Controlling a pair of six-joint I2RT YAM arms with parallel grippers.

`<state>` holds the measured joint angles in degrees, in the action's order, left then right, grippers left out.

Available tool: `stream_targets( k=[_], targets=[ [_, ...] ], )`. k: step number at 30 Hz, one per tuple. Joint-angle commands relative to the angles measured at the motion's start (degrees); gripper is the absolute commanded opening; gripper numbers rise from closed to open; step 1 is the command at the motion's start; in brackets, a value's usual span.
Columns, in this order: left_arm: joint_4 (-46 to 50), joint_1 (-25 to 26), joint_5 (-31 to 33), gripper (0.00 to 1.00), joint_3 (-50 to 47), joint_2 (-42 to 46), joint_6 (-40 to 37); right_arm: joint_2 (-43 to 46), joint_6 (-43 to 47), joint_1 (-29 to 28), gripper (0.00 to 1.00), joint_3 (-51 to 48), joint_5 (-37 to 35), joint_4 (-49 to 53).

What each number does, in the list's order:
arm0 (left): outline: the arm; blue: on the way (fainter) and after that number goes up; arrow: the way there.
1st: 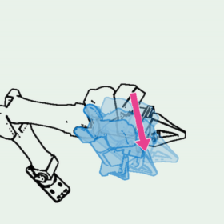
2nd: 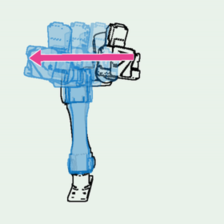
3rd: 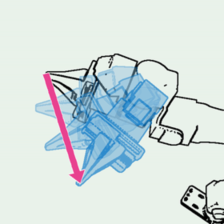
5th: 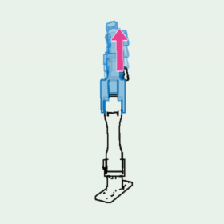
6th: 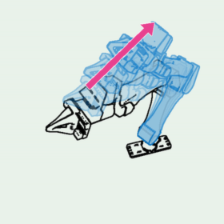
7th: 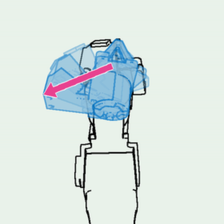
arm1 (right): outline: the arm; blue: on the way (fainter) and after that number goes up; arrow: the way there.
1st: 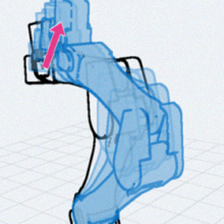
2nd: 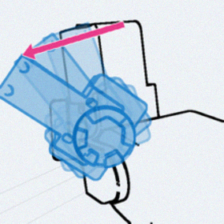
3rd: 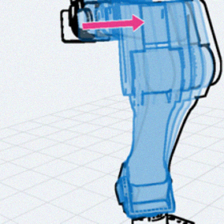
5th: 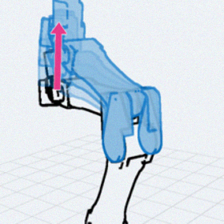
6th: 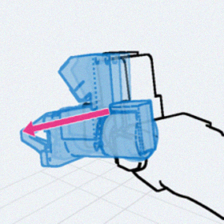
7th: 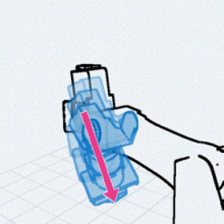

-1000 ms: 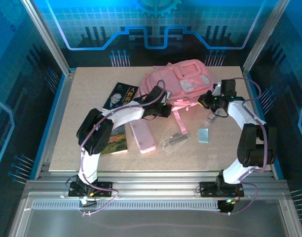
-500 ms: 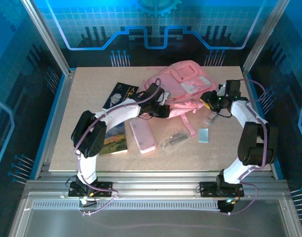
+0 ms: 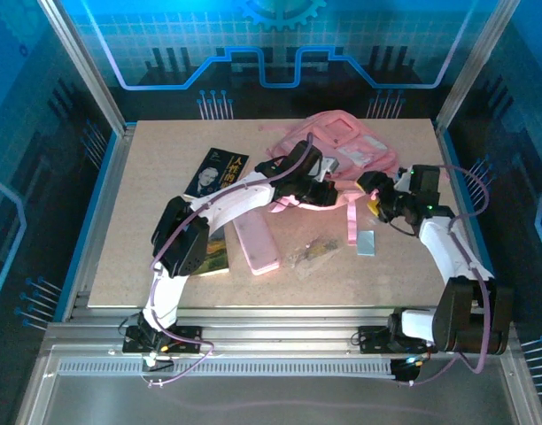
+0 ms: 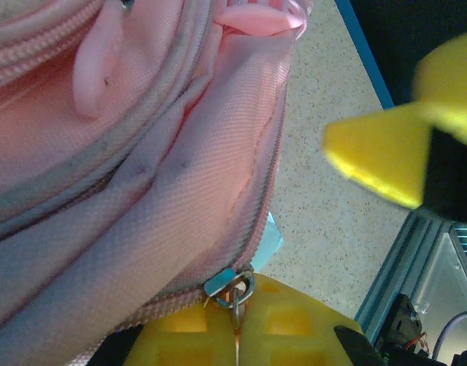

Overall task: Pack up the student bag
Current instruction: Unzip the student bag at the top-center of the table.

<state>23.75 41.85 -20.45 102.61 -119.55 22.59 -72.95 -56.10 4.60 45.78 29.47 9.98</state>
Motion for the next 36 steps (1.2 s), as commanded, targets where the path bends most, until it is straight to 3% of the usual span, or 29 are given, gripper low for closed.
stream_targets(
  k=[1,4,7,11,14,24,30,36],
  targets=[
    [-4.1,1.1,-3.2,0.00,0.7,1.5,0.9,-1.2,-9.0,-3.6,0.84,-2.4,1.1,-8.5],
    [-4.7,1.5,-3.7,0.00,-0.7,2.2,1.3,-3.0,-10.8,-6.8,0.79,-2.7,-2.7,-12.4],
    [-5.3,2.0,-4.2,0.00,-2.8,3.4,1.7,-6.3,-12.4,-8.6,0.67,-2.7,-4.0,-18.7],
    [-6.3,2.2,-4.5,0.00,-6.5,5.6,2.7,-10.8,-12.5,-8.9,0.35,-1.7,-4.6,-23.3],
    [-6.0,1.7,-4.3,0.00,-8.1,7.0,2.4,-11.9,-10.6,-8.7,0.01,-1.1,-5.1,-22.8],
    [2.7,-9.9,4.5,0.00,-14.2,11.3,-3.5,-5.3,1.8,-7.2,0.00,1.3,-7.5,-8.1],
    [5.1,-17.4,8.3,0.00,-16.4,12.1,-5.5,-6.4,5.9,-4.9,0.00,4.0,-4.0,-4.3],
    [5.1,-17.3,4.8,0.00,-17.3,14.3,-5.3,-9.7,11.9,-3.7,0.00,10.0,-3.6,0.7]
  ],
)
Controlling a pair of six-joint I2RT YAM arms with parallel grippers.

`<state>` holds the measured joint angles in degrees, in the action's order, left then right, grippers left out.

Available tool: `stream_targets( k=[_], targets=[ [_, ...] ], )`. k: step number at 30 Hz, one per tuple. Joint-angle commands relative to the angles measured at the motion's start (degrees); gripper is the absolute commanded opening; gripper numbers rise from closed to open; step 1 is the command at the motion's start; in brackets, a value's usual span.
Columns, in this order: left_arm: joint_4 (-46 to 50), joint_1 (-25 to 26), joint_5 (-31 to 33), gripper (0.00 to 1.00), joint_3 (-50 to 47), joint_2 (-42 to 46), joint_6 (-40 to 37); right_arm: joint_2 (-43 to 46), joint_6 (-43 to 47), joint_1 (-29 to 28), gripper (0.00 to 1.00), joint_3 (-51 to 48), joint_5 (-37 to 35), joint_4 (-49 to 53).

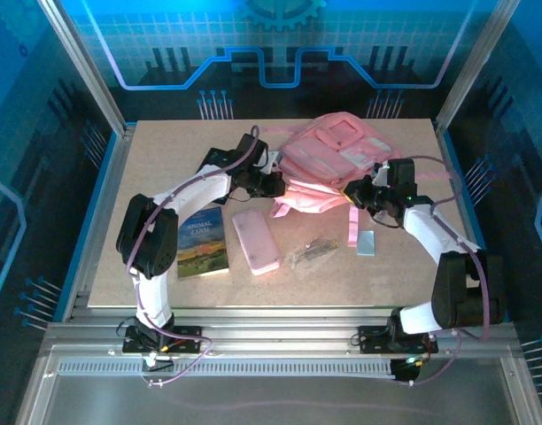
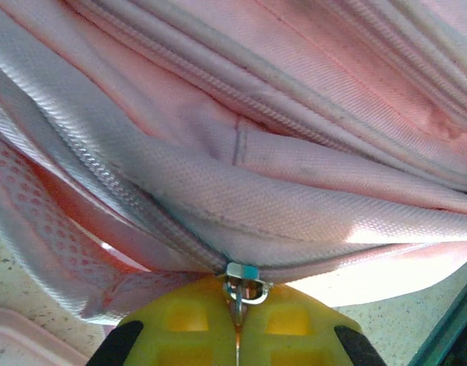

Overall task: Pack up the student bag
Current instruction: Unzip the student bag at the top-center of the table.

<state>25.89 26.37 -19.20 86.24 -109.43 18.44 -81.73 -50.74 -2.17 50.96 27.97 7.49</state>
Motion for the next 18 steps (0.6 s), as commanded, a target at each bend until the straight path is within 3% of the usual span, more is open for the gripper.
stream_targets(
  k=[1,9,14,16,18],
  targets=[
    [3.0,-1.1,2.8,0.00,-0.9,4.5,-1.0,-1.7,7.3,3.2,0.00,6.1,-1.7,3.7],
    [0.0,8.8,0.8,0.00,-4.0,9.2,2.3,-9.4,11.4,4.7,0.00,16.3,-2.4,8.4],
    [-2.9,13.0,-2.1,0.00,-1.9,7.4,4.6,-13.2,10.2,5.8,0.03,19.8,-4.3,9.0],
    [-3.2,13.9,-3.1,0.00,0.5,5.4,4.8,-14.4,9.3,6.0,0.13,20.7,-4.9,9.3],
    [-3.5,14.5,-4.1,0.00,4.0,2.8,4.9,-14.6,8.2,6.6,0.44,21.1,-5.2,10.1]
  ],
)
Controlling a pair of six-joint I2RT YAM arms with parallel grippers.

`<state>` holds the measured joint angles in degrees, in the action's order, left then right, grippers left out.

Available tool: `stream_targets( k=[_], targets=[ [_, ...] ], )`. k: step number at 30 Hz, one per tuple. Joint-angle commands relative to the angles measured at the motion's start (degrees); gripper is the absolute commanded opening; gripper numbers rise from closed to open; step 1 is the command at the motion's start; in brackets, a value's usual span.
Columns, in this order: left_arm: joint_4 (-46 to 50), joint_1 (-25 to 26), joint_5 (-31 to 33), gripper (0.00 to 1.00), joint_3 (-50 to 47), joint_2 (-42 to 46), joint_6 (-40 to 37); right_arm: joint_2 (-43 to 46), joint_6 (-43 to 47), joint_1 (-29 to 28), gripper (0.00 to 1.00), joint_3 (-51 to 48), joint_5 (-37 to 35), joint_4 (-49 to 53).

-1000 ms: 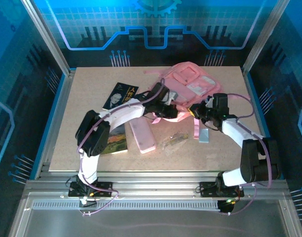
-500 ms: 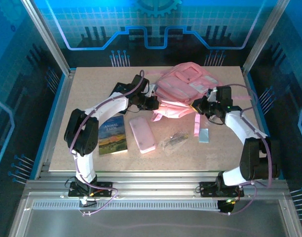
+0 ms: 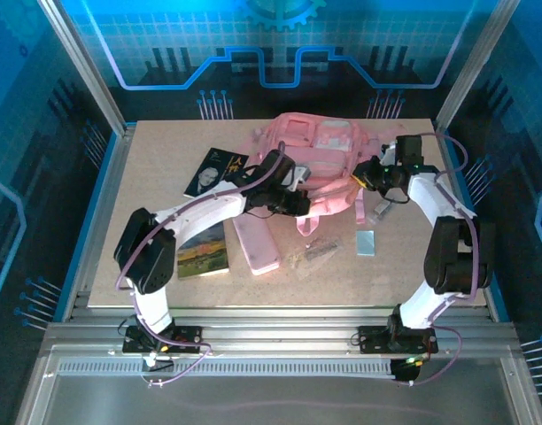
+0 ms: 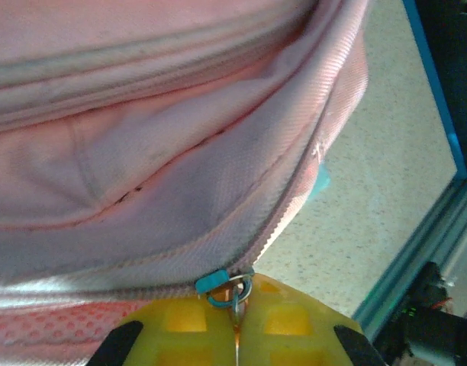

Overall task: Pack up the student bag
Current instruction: Unzip the student bag at the top-center of the table.

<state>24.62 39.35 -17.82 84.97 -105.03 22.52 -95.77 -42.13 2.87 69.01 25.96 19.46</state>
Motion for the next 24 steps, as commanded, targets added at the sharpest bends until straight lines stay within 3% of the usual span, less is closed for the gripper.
stream_targets(
  k=[1,3,5,13,18,24],
  targets=[
    [-2.6,1.7,-5.7,0.00,6.6,-2.7,0.8,-0.3,-0.7,1.8,0.54,2.9,-3.2,-1.6],
    [-3.2,1.9,-5.6,0.00,9.9,-5.5,1.0,2.4,-1.0,2.1,0.68,1.3,-4.4,-0.5],
    [-3.1,1.9,-5.6,0.00,13.3,-8.3,1.0,5.8,-0.6,2.4,0.73,-0.6,-6.2,1.6],
    [-3.1,1.9,-7.3,0.00,21.1,-14.5,2.1,20.6,-2.5,3.6,0.75,-12.5,-2.7,5.4],
    [-2.9,2.4,-7.9,0.00,20.2,-14.1,2.0,24.2,-11.6,3.0,0.75,-21.6,2.3,-4.7],
    [-3.9,3.4,-8.0,0.00,16.2,-11.6,2.0,21.2,-20.6,-0.3,0.73,-27.5,3.2,-22.8]
  ],
)
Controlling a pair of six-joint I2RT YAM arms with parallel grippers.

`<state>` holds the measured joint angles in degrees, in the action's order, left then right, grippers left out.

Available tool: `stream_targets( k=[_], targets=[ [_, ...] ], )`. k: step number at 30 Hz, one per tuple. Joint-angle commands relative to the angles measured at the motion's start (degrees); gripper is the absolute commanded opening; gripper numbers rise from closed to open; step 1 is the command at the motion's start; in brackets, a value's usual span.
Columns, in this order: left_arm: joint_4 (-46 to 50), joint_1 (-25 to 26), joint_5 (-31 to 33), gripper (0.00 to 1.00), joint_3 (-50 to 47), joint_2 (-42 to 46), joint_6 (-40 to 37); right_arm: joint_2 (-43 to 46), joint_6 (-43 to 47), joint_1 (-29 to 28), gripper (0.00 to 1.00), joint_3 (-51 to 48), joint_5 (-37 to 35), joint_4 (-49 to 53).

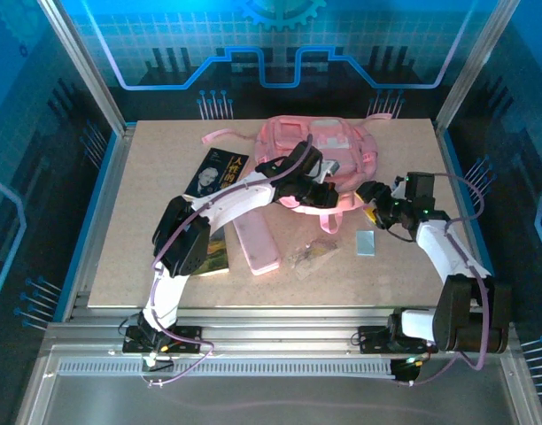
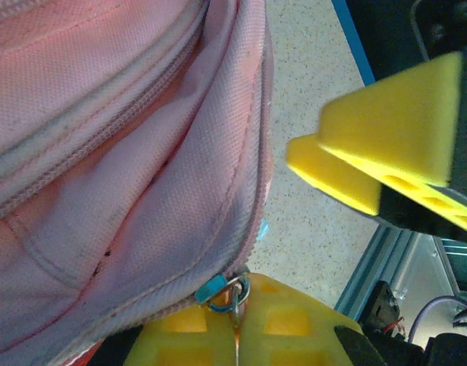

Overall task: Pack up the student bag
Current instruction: Unzip the student bag at the top-center of the table.

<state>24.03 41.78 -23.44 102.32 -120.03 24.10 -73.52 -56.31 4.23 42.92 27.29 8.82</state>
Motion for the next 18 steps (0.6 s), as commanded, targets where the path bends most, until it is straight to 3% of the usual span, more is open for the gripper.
stream_targets(
  k=[1,4,6,9,12,13,18],
  targets=[
    [-3.4,1.1,-2.3,0.00,-1.9,3.7,0.5,-1.9,-7.9,-2.4,0.73,-2.3,1.4,-15.7],
    [-3.9,1.4,-2.7,0.00,-3.6,4.3,0.9,-4.6,-10.1,-4.9,0.70,-3.5,-1.7,-22.9],
    [-4.1,1.4,-3.2,0.00,-4.2,4.5,1.3,-6.9,-10.5,-6.4,0.62,-3.3,-3.3,-24.7],
    [-3.8,1.4,-3.9,0.00,-4.7,5.1,0.9,-9.9,-10.5,-7.4,0.39,-2.9,-4.5,-27.3],
    [-2.7,1.3,-3.2,0.00,-5.2,6.0,-0.5,-11.2,-9.3,-6.9,0.07,-2.6,-4.7,-26.3],
    [-2.4,1.1,-2.7,0.00,-5.7,6.3,-0.8,-11.1,-8.6,-6.6,0.00,-2.4,-5.1,-25.0],
    [-0.9,-2.4,-0.1,0.00,-9.9,9.0,-0.8,-7.2,-3.3,-4.1,0.00,-2.3,-7.5,-16.8]
  ],
)
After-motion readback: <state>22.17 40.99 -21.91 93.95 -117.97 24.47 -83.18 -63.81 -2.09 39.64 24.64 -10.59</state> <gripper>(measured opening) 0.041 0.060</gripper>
